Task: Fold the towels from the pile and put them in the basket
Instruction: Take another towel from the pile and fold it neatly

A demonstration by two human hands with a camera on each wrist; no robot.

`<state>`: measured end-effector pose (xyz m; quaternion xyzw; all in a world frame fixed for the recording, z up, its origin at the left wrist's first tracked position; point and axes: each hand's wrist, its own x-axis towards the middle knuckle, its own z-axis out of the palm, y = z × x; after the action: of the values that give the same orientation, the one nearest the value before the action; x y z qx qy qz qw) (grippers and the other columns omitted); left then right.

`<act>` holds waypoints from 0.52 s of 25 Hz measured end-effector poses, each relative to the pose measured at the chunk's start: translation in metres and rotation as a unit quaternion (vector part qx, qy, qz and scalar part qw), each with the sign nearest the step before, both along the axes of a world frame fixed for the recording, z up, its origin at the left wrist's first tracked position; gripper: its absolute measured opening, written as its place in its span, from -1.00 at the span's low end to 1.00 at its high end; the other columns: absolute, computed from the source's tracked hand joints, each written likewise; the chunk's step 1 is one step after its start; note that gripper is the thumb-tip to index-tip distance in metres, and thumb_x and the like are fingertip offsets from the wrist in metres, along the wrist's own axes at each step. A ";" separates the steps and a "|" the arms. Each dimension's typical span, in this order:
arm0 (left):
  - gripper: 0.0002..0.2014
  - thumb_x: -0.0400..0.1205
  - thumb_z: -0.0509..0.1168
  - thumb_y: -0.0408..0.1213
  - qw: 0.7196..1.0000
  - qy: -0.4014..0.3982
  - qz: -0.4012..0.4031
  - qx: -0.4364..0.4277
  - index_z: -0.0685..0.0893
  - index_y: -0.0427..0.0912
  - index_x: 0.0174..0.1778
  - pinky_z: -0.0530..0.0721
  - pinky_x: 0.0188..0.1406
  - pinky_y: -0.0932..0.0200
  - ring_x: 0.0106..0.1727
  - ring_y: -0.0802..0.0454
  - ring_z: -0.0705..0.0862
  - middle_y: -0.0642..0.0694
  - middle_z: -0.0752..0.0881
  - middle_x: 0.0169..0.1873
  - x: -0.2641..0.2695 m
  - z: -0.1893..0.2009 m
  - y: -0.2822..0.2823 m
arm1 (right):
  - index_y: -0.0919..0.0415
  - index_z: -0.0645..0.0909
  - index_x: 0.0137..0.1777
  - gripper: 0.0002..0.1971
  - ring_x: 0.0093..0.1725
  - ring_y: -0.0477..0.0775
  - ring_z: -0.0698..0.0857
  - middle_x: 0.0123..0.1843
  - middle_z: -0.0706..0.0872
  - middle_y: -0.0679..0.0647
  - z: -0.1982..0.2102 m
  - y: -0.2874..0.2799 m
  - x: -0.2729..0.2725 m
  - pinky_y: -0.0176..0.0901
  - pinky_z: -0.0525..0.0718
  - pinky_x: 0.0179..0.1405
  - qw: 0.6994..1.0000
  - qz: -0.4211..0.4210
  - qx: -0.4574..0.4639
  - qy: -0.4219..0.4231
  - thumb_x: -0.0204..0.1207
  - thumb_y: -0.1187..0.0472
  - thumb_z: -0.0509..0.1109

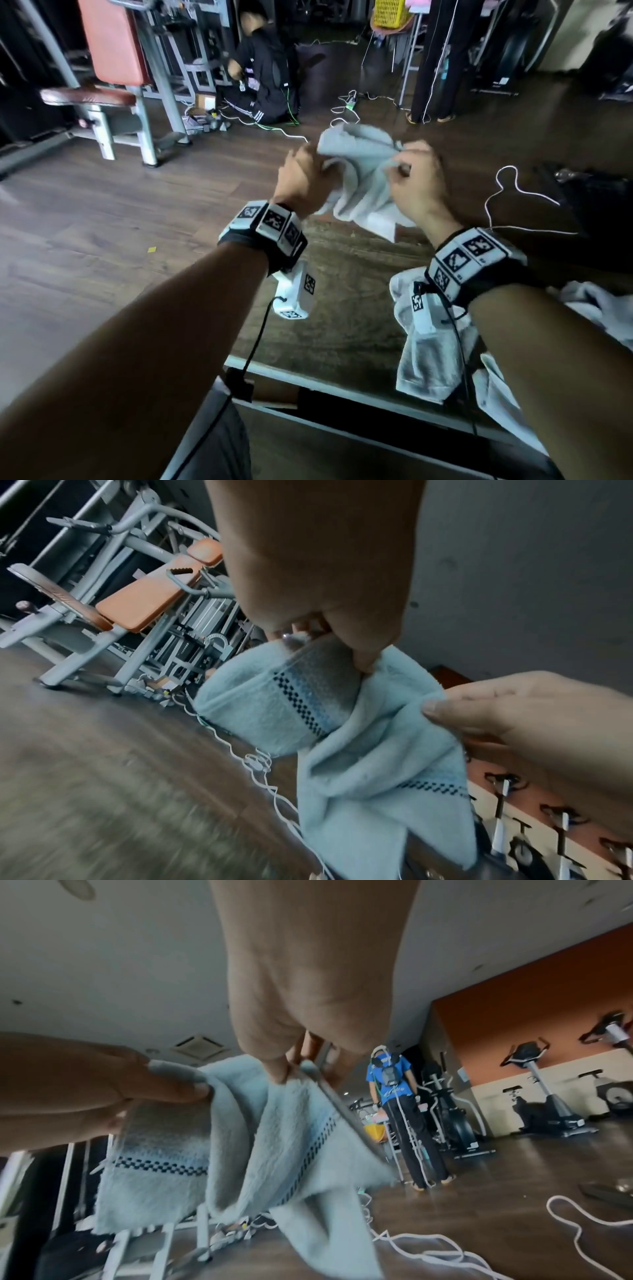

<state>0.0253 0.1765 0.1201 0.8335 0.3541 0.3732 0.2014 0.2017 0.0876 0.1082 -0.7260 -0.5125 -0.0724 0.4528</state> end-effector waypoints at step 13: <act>-0.81 0.71 0.21 -0.13 0.928 -0.148 0.088 -0.330 0.70 -0.08 0.06 0.82 -0.37 -0.04 -0.42 -0.16 0.77 -0.29 0.76 -0.24 -0.023 -0.006 0.039 | 0.14 0.58 -0.01 -0.89 -0.48 -0.17 0.71 -0.05 0.82 0.20 -0.009 -0.030 0.045 -0.30 0.61 -0.57 0.946 -0.049 0.008 0.320 0.73 0.24 0.24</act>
<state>0.0023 0.2156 0.1146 0.6208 0.4954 0.3708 0.4813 0.2462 0.0573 0.0995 -0.7315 -0.3038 0.1382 0.5945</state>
